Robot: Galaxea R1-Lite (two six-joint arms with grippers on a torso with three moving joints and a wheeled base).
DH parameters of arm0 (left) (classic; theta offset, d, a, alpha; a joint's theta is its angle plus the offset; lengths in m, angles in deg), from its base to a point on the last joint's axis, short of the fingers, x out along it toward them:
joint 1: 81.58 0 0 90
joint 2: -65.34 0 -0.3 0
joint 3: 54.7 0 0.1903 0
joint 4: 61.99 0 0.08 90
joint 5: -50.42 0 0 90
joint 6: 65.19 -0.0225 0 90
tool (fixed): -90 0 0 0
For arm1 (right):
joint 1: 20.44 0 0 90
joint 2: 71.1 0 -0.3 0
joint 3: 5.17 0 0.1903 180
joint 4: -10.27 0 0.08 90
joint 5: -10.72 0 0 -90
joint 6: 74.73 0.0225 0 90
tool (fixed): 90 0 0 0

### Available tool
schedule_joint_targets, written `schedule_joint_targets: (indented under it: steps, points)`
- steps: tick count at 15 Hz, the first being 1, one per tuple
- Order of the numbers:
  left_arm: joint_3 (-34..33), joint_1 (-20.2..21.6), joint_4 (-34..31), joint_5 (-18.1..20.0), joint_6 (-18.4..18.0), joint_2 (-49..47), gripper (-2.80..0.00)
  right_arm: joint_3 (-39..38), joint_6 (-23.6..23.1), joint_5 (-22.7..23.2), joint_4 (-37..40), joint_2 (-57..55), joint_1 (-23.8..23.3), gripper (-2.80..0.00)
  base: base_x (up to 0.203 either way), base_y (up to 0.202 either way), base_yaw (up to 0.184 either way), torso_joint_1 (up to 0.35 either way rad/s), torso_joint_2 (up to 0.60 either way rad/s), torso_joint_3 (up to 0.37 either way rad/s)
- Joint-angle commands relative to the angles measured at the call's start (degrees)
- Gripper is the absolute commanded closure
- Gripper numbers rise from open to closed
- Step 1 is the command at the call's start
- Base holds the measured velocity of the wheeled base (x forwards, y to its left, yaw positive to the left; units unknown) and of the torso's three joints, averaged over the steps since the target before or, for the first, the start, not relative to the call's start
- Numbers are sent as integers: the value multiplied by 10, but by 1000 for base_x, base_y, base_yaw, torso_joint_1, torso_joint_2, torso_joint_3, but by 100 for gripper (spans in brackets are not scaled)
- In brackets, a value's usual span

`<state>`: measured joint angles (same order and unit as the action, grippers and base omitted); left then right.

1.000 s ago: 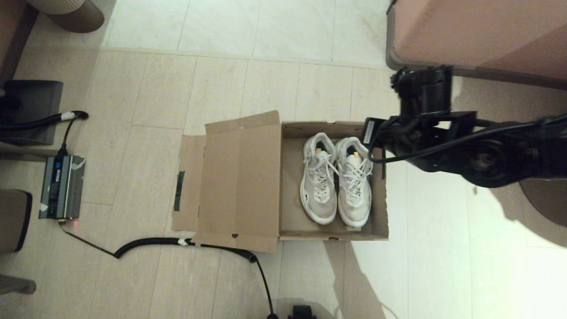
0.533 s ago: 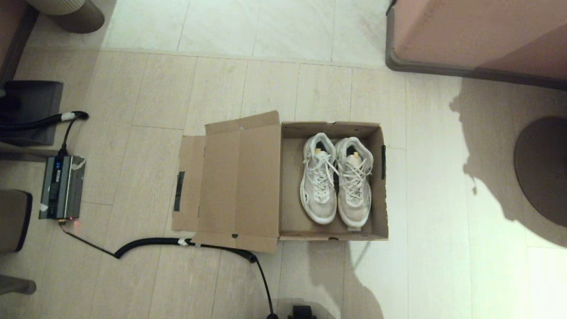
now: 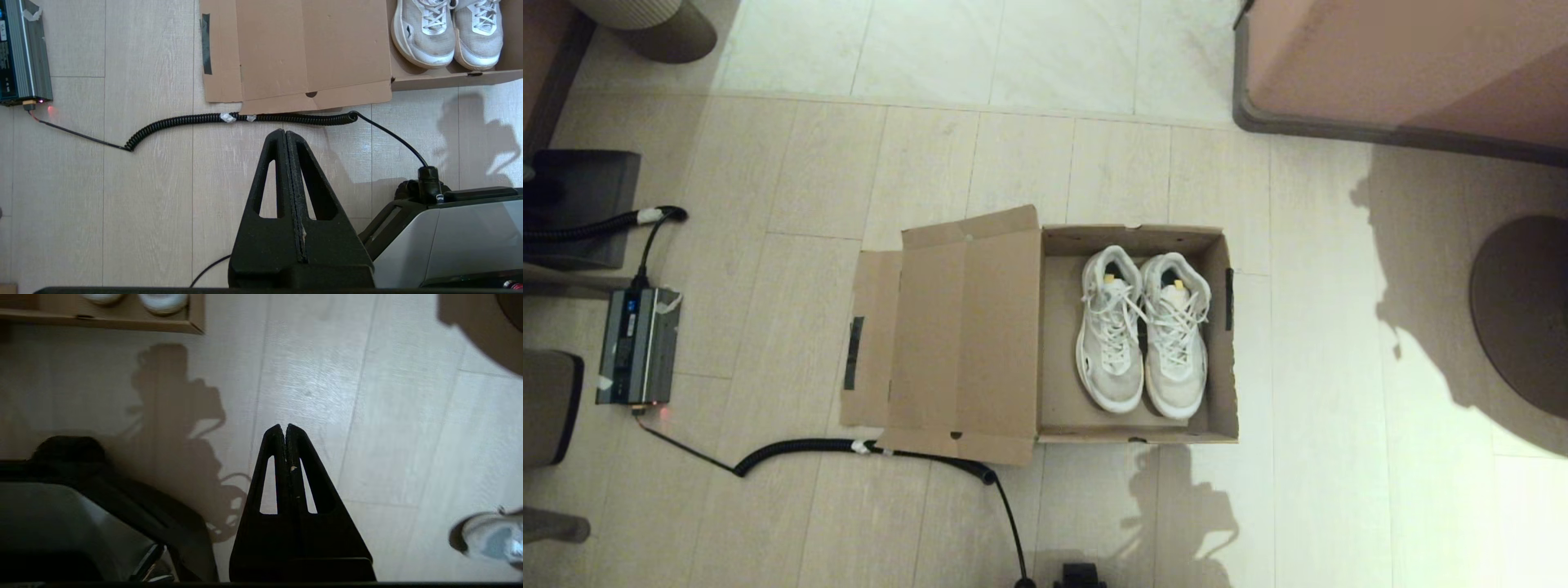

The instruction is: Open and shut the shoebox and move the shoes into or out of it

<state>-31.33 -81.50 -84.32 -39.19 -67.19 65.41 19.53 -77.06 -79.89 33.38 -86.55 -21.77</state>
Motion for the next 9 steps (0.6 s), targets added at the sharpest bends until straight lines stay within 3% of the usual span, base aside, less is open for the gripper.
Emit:
schedule_joint_targets:
  steps: [1, 4, 9]
  points:
    - [-4, 0, 0, -1, 1, -1, 0, -13, 0, 8, 2, 87, 4, 0, 0, 0, 0, 0, 0, 0]
    - [-4, 0, 0, -1, 2, -1, 0, -17, 4, 10, -5, 158, 7, 0, 0, 0, 0, 0, 0, 0]
    - [-4, 0, 0, -1, 3, -1, 0, -21, 45, -12, -19, 154, 10, 0, 0, 0, 0, 0, 0, 0]
